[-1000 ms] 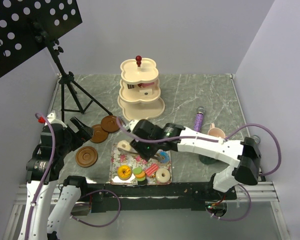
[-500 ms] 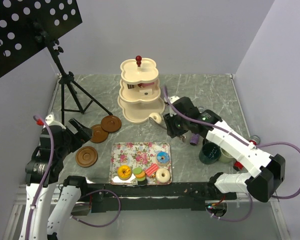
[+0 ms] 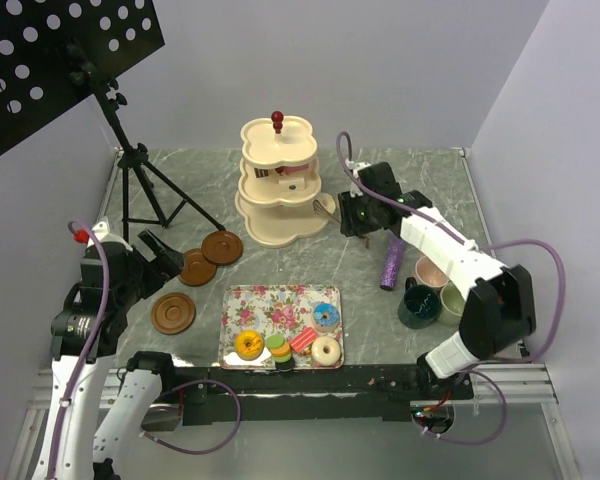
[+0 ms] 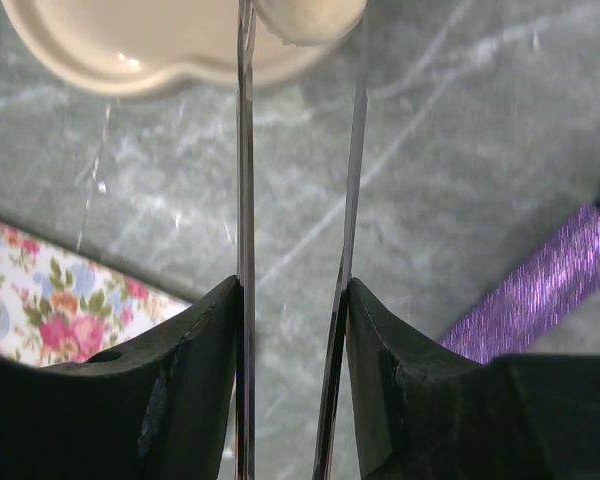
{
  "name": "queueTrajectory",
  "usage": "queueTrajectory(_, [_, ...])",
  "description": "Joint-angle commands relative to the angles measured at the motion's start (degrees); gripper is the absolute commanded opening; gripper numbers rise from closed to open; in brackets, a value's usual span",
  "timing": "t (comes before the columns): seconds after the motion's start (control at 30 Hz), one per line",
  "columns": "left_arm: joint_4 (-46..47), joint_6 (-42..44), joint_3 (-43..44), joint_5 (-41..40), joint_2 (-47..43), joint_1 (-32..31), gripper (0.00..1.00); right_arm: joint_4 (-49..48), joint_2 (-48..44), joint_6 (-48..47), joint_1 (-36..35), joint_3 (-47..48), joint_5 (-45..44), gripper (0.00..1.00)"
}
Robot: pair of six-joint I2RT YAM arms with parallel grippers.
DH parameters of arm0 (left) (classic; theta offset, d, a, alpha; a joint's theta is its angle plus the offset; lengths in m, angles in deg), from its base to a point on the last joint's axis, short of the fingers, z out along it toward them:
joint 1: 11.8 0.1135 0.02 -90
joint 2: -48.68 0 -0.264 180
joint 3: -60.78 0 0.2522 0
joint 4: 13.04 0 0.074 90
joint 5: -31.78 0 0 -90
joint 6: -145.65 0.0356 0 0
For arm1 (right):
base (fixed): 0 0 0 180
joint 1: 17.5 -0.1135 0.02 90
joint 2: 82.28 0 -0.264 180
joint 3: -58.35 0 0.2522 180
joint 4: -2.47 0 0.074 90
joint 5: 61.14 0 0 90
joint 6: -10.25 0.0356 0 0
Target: Serve the afternoon tea
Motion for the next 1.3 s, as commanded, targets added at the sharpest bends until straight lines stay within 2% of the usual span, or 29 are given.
queueTrajectory(0.0, [1.96,0.93,1.9,-1.66,-0.25,-0.06,1.0,-9.07,3.77,-2.37,0.54,5.96,1.24,0.37])
queueTrajectory(0.33, [2.14,-0.39,0.49,-2.88,-1.05,-0.06,1.0,-13.82,12.74,-4.83,0.54,10.09,3.09,0.36])
queueTrajectory(0.93, [1.44,-0.39,2.43,-4.29,0.62,-0.06,1.0,-16.99,21.62,-5.36,-0.34,15.89,3.27,0.38])
queueTrajectory(1.1, [1.52,-0.3,1.99,-4.12,0.71,-0.06,1.0,-16.02,23.73,-7.12,-1.48,18.27,1.95,0.4])
queueTrajectory(1.27, [1.88,-0.65,1.72,-4.12,0.54,-0.06,1.0,-15.58,23.82,-6.42,-1.57,18.45,1.51,0.48])
